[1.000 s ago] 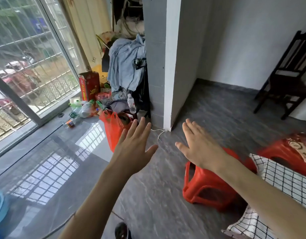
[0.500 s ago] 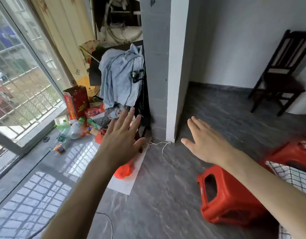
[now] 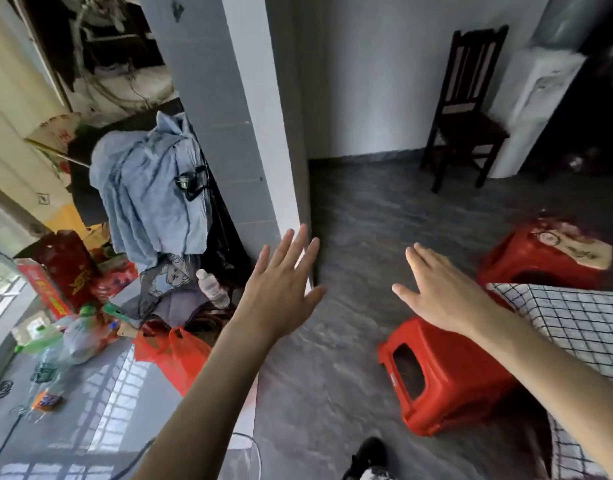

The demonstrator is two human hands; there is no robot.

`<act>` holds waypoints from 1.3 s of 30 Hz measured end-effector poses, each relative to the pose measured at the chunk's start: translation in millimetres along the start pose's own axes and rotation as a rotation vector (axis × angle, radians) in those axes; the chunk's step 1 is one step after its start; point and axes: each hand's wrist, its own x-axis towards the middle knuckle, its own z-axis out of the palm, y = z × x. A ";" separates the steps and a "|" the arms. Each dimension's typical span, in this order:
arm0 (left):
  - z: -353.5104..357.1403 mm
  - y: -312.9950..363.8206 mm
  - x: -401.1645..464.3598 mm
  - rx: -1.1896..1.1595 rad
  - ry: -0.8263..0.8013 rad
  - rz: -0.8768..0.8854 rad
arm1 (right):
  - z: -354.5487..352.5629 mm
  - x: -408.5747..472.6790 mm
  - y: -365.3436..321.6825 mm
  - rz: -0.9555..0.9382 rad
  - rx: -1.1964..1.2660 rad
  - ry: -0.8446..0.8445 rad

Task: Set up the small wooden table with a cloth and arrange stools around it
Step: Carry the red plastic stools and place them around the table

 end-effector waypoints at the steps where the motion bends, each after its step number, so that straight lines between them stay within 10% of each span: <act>1: 1.7 6.1 17.8 -0.004 -0.005 0.023 | -3.0 6.0 11.5 0.025 0.007 0.019; 20: 54.8 204.8 248.6 0.044 -0.173 0.708 | -8.1 -1.8 210.6 0.664 0.180 0.067; 39: 178.7 226.9 407.2 0.037 -0.549 1.267 | 71.0 109.0 195.3 1.284 0.363 0.129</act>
